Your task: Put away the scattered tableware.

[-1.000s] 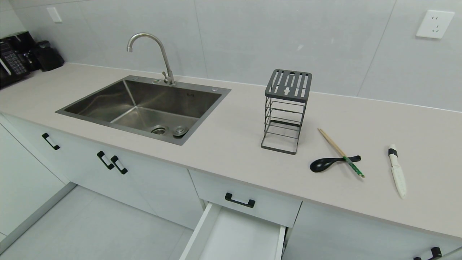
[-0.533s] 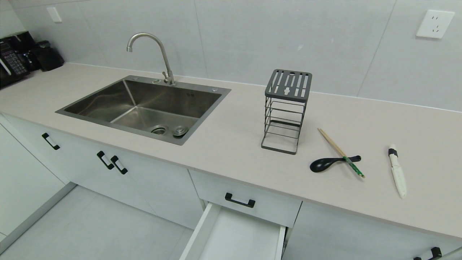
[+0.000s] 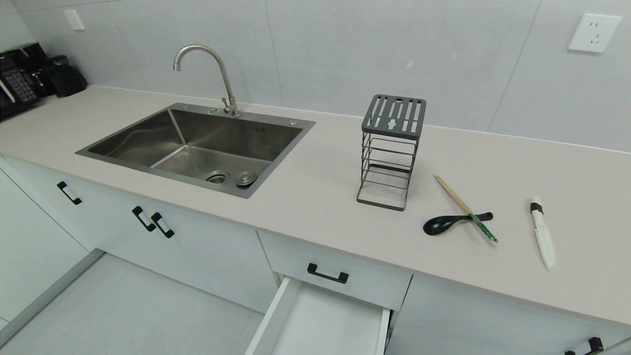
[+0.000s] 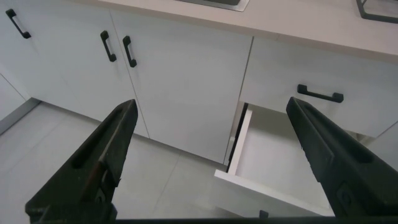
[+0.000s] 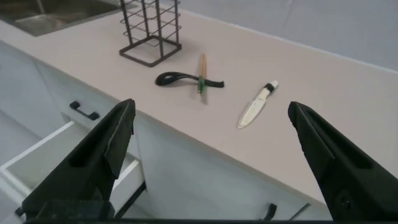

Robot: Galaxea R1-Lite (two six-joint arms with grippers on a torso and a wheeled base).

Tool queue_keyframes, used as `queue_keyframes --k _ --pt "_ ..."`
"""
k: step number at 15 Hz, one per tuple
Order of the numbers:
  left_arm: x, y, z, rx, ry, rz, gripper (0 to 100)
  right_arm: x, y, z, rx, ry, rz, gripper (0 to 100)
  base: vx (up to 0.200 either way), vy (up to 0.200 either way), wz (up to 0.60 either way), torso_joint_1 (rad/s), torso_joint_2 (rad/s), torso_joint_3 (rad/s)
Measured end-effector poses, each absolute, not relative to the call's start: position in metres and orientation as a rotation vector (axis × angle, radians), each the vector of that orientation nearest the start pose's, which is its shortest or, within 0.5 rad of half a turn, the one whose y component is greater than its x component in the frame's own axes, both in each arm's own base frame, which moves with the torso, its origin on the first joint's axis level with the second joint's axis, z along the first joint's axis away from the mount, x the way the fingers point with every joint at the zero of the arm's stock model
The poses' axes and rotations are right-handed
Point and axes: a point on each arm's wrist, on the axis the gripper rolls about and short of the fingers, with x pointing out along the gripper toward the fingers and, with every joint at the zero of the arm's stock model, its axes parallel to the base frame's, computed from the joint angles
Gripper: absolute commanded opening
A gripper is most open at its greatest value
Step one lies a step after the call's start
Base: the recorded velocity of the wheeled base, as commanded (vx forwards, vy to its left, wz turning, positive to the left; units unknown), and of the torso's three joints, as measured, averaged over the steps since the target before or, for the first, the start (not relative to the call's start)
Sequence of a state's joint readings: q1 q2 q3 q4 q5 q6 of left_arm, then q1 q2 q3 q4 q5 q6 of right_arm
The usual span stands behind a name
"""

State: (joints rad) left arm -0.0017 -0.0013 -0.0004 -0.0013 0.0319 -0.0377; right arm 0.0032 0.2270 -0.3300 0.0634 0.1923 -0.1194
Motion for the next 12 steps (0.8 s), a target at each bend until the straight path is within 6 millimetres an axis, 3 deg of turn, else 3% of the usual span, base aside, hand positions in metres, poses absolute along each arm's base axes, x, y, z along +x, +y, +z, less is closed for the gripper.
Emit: queue_keyframes --k 6,12 --pt "-0.023 0.001 0.076 -0.038 -0.003 0.030 100 0.029 0.005 0.194 -0.124 0.098 0.231 100 0.000 0.000 0.00 0.000 0.00 0.000" --pt "-0.023 0.001 0.076 -0.038 -0.003 0.031 100 0.075 0.006 0.184 -0.187 0.191 0.272 100 0.000 0.000 0.00 0.000 0.00 0.000"
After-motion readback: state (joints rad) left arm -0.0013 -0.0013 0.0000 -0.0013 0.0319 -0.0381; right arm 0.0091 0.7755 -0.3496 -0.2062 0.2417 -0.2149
